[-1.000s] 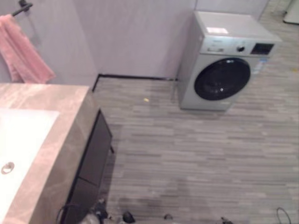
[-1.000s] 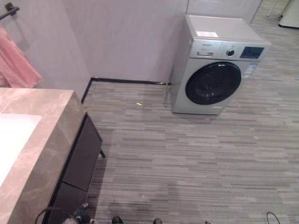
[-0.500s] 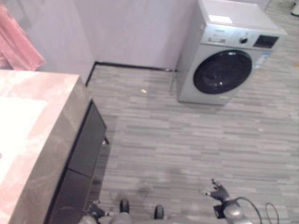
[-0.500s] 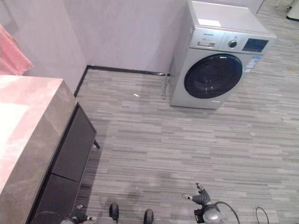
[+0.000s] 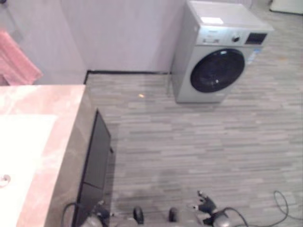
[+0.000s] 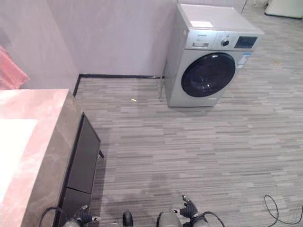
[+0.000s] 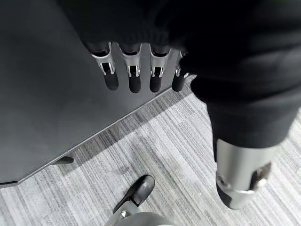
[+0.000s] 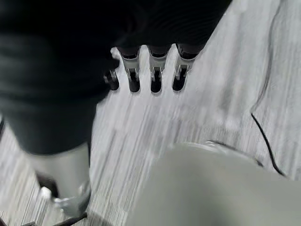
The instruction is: Put brush and paste in cup on sink, flatten towel.
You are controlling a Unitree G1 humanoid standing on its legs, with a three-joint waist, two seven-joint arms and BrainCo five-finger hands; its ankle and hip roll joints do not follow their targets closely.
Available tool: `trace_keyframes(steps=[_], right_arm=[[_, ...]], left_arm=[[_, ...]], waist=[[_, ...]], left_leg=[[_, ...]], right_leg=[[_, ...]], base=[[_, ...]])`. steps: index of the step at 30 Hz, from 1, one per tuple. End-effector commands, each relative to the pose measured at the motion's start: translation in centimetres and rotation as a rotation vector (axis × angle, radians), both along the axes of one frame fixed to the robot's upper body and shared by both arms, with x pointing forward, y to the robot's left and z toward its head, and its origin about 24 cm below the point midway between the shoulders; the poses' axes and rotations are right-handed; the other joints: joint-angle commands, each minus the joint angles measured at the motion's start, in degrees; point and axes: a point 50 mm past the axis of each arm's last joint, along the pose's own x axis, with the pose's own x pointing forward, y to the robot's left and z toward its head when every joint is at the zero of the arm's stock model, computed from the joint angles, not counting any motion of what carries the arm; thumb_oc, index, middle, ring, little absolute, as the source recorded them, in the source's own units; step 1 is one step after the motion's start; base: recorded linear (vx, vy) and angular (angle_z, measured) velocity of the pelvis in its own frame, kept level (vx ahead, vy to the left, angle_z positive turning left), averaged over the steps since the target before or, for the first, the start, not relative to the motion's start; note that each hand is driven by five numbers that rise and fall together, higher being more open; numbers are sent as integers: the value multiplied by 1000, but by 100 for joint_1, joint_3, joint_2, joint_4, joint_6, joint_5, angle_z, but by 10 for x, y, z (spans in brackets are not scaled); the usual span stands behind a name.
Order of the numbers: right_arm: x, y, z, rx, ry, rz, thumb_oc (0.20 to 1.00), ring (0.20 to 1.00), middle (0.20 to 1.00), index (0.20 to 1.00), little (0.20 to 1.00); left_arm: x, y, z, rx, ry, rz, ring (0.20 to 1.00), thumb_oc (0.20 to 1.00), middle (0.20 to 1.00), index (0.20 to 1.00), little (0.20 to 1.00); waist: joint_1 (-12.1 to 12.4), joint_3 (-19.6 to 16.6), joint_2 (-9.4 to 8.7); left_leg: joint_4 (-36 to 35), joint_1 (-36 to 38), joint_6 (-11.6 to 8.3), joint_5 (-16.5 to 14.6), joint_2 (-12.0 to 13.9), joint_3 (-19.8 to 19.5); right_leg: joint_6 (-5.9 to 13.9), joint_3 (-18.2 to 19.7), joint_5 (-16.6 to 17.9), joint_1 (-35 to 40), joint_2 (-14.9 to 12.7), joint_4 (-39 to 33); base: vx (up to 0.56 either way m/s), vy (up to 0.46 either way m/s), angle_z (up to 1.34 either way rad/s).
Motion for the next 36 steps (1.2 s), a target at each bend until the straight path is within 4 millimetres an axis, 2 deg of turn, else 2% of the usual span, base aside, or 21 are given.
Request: trace_keyframes(steps=[1, 2, 4, 7, 11, 14, 15, 17, 19, 21, 23, 24, 25, 26, 28, 30, 31, 32, 33, 34, 36], right_arm=[[8, 21, 4, 51, -53, 68, 1000, 1000, 1000, 1000, 1000], [7, 24, 3, 51, -42, 84, 1000, 1000, 1000, 1000, 1000], [6, 25, 2, 49, -37, 86, 1000, 1000, 1000, 1000, 1000], [8, 26, 2, 46, -39, 93, 1000, 1000, 1000, 1000, 1000], [2, 20, -2, 32, -4, 89, 1000, 1000, 1000, 1000, 1000], [-8, 21, -11, 44, 68, 85, 1000, 1000, 1000, 1000, 1000], [-12, 16, -12, 39, 91, 90, 1000, 1000, 1000, 1000, 1000], [-12, 16, -12, 39, 92, 90, 1000, 1000, 1000, 1000, 1000], [-29, -11, -18, -28, 168, 19, 1000, 1000, 1000, 1000, 1000], [-33, -16, -19, -40, 182, -4, 1000, 1000, 1000, 1000, 1000], [-34, -22, -19, -53, 189, -19, 1000, 1000, 1000, 1000, 1000], [-34, -23, -18, -57, 183, -37, 1000, 1000, 1000, 1000, 1000], [-34, -23, -18, -57, 183, -37, 1000, 1000, 1000, 1000, 1000], [-40, -63, -14, -138, 244, -158, 1000, 1000, 1000, 1000, 1000], [-33, -56, -14, -139, 211, -123, 1000, 1000, 1000, 1000, 1000], [-33, -52, -15, -140, 218, -95, 1000, 1000, 1000, 1000, 1000], [-33, -52, -16, -140, 218, -95, 1000, 1000, 1000, 1000, 1000], [-35, -51, -16, -149, 226, -87, 1000, 1000, 1000, 1000, 1000], [-35, -51, -16, -149, 226, -87, 1000, 1000, 1000, 1000, 1000], [-36, -46, -18, -140, 227, -64, 1000, 1000, 1000, 1000, 1000], [-36, -46, -18, -140, 228, -64, 1000, 1000, 1000, 1000, 1000]], left_arm=[[-6, -1, -2, -7, 33, 24, 1000, 1000, 1000, 1000, 1000], [-9, -1, -3, -5, 48, 10, 1000, 1000, 1000, 1000, 1000], [-10, -1, -4, -6, 52, 9, 1000, 1000, 1000, 1000, 1000], [-8, -3, -3, -1, 50, -18, 1000, 1000, 1000, 1000, 1000], [-11, -3, -4, -6, 62, -15, 1000, 1000, 1000, 1000, 1000], [-25, 11, -4, -12, 82, 180, 1000, 1000, 1000, 1000, 1000], [-33, 13, -5, -10, 118, 175, 1000, 1000, 1000, 1000, 1000], [-33, 13, -5, -10, 119, 175, 1000, 1000, 1000, 1000, 1000], [-40, 25, -3, 27, 144, 147, 1000, 1000, 1000, 1000, 1000], [-40, 26, -2, 25, 142, 148, 1000, 1000, 1000, 1000, 1000], [-37, 24, -2, 13, 127, 145, 1000, 1000, 1000, 1000, 1000], [-28, 22, -1, 5, 93, 132, 1000, 1000, 1000, 1000, 1000], [-28, 22, -1, 6, 93, 132, 1000, 1000, 1000, 1000, 1000], [-18, 24, 1, 3, 76, 128, 1000, 1000, 1000, 1000, 1000], [1, 24, 5, 24, 32, 61, 1000, 1000, 1000, 1000, 1000], [6, 13, 3, 10, 39, -2, 1000, 1000, 1000, 1000, 1000], [5, 13, 3, 10, 39, -2, 1000, 1000, 1000, 1000, 1000], [4, 9, 2, 3, 47, -24, 1000, 1000, 1000, 1000, 1000], [4, 9, 2, 3, 47, -24, 1000, 1000, 1000, 1000, 1000], [-2, 4, -1, -8, 70, -49, 1000, 1000, 1000, 1000, 1000], [-2, 4, -1, -8, 70, -49, 1000, 1000, 1000, 1000, 1000]], waist=[[-27, -94, 36], [41, -160, 31], [55, -194, 41], [21, -137, 32], [-38, -175, 33], [26, -341, 33], [-3, -442, 31], [-14, -441, 33], [-19, -616, 0], [-25, -634, -13], [-43, -606, -51], [-18, -489, -157], [-33, -496, -149], [36, -363, -229], [115, -241, -293], [137, -155, -346], [133, -154, -351], [158, -146, -349], [149, -157, -355], [232, -180, -261], [232, -175, -267]], left_leg=[[589, -210, 87, -540, -144, -139], [502, -167, 46, -543, -128, -50], [440, -136, 24, -541, -114, -48], [518, -85, -39, -613, -142, -117], [635, 128, -119, -720, -137, -213], [810, 298, -214, -713, -38, -453], [910, 373, -314, -646, 75, -590], [911, 375, -315, -646, 77, -602], [1112, 463, -509, -400, 260, -754], [1217, 462, -571, -316, 311, -758], [1738, 256, -714, -46, 400, -751], [2728, -225, -796, 369, 543, -734], [2780, -265, -799, 348, 554, -753], [3308, -528, -810, 485, 595, -805], [3661, -898, -714, 475, 606, -785], [2966, -1536, -552, -54, 349, -695], [2949, -1524, -546, -51, 339, -695], [2345, -1684, -502, -173, 224, -674], [2319, -1685, -499, -154, 212, -678], [1024, -1802, -572, 372, 74, -919], [961, -1764, -572, 407, 65, -918]], right_leg=[[-23, -84, 394, 230, 441, -922], [-10, -312, 501, 235, 489, -1601], [16, -322, 658, 228, 576, -2007], [108, -58, 1065, 38, 689, -2851], [145, 296, 1272, 26, 744, -3045], [-18, 259, 1169, 239, 776, -2890], [-133, 144, 1026, 344, 832, -2768], [-134, 132, 1021, 349, 830, -2766], [-322, -16, 754, 568, 971, -2696], [-361, -41, 687, 636, 1007, -2702], [-466, -74, 575, 772, 1080, -2731], [-620, -99, 513, 971, 1110, -2801], [-623, -116, 516, 961, 1117, -2804], [-691, -144, 487, 1054, 1144, -2824], [-748, -244, 416, 1173, 1114, -2863], [-638, -377, 403, 1297, 913, -2956], [-633, -380, 400, 1303, 904, -2958], [-581, -429, 389, 1342, 838, -3011], [-579, -436, 389, 1332, 829, -3012], [-550, -497, 285, 1491, 860, -2990], [-548, -497, 282, 1499, 852, -2988]], base=[[149, 52, 0], [125, 37, -5], [151, 24, -11], [161, 7, -5], [278, -48, 21], [412, -173, 42], [385, -198, 61], [242, -135, 62], [508, -307, 40], [265, -180, 14], [222, -232, 1], [185, -241, 9], [164, -266, 16], [84, -148, -9], [137, -152, 3], [140, -18, 50], [135, 47, 46], [52, 33, 48], [288, 116, 51], [241, 86, 44], [258, 94, 17]])
